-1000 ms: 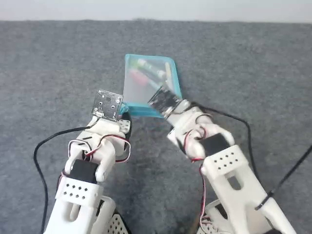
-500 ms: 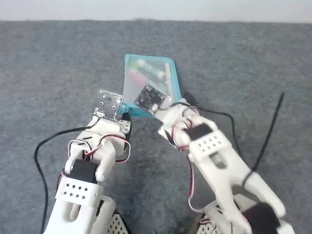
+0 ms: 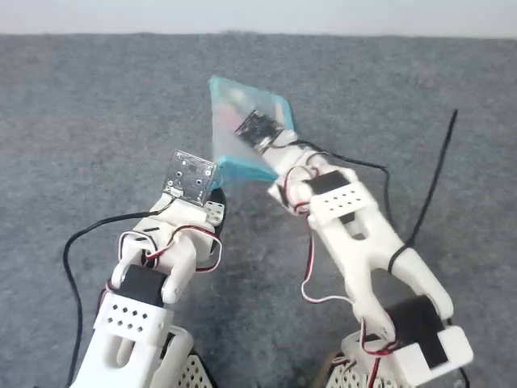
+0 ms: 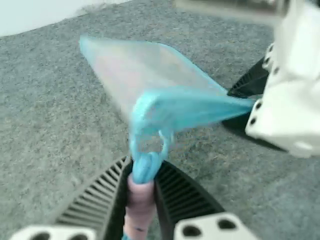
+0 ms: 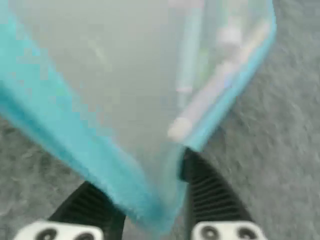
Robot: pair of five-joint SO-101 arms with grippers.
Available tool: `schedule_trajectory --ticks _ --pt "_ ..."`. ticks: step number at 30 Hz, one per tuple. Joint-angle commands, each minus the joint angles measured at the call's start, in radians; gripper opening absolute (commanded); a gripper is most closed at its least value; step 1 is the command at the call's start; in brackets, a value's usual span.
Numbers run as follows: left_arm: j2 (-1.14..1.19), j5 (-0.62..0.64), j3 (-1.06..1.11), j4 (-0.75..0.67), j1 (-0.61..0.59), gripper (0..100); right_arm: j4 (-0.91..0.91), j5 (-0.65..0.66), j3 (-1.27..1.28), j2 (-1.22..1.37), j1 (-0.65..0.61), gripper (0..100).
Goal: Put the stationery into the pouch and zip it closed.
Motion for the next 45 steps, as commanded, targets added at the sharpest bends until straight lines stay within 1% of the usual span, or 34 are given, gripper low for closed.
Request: schedule_trajectory --ticks 1,6,9,12,17,20,26,28,30,33,36,39,41,45 --pt "-0.028 -0.011 -0.047 -0.002 0.000 2 0.047 -0.028 -0.057 -0.002 0.084 0.5" --pt "-0.029 -0.008 -0.048 -0.002 -0.002 2 0.101 -0.031 -0.055 -0.002 0.179 0.5" --pt "-0.031 -0.005 -0.051 -0.011 -0.003 7 0.140 -0.029 -0.051 -0.002 0.229 0.5" --pt "-0.031 -0.003 -0.047 -0.049 -0.011 11 0.168 -0.029 -0.049 -0.002 0.288 0.5" --pt "-0.031 0.043 -0.035 -0.097 -0.101 12 0.163 -0.049 -0.034 -0.001 0.406 0.5" --pt "-0.031 0.069 -0.022 -0.130 -0.146 12 0.168 -0.086 -0.012 -0.001 0.438 0.5" --pt "-0.029 0.135 -0.021 -0.137 -0.250 12 0.217 -0.172 -0.014 -0.007 0.506 0.5" --pt "-0.028 0.137 -0.021 -0.137 -0.262 12 0.248 -0.181 -0.020 -0.012 0.509 0.5" --pt "-0.023 0.137 -0.019 -0.133 -0.247 14 0.275 -0.183 -0.020 -0.013 0.492 0.5" --pt "-0.028 0.121 0.001 -0.133 -0.206 24 0.300 -0.183 -0.017 -0.030 0.455 0.5" --pt "-0.025 0.100 0.018 -0.130 -0.160 34 0.325 -0.184 -0.017 -0.074 0.453 0.6" --pt "-0.028 0.061 0.035 -0.133 -0.124 34 0.367 -0.187 -0.017 -0.137 0.440 0.9" --pt "-0.028 0.049 0.039 -0.135 -0.107 33 0.406 -0.187 -0.014 -0.185 0.409 6.5" --pt "-0.028 0.046 0.059 -0.137 -0.058 33 0.479 -0.187 -0.014 -0.259 0.289 25.5"
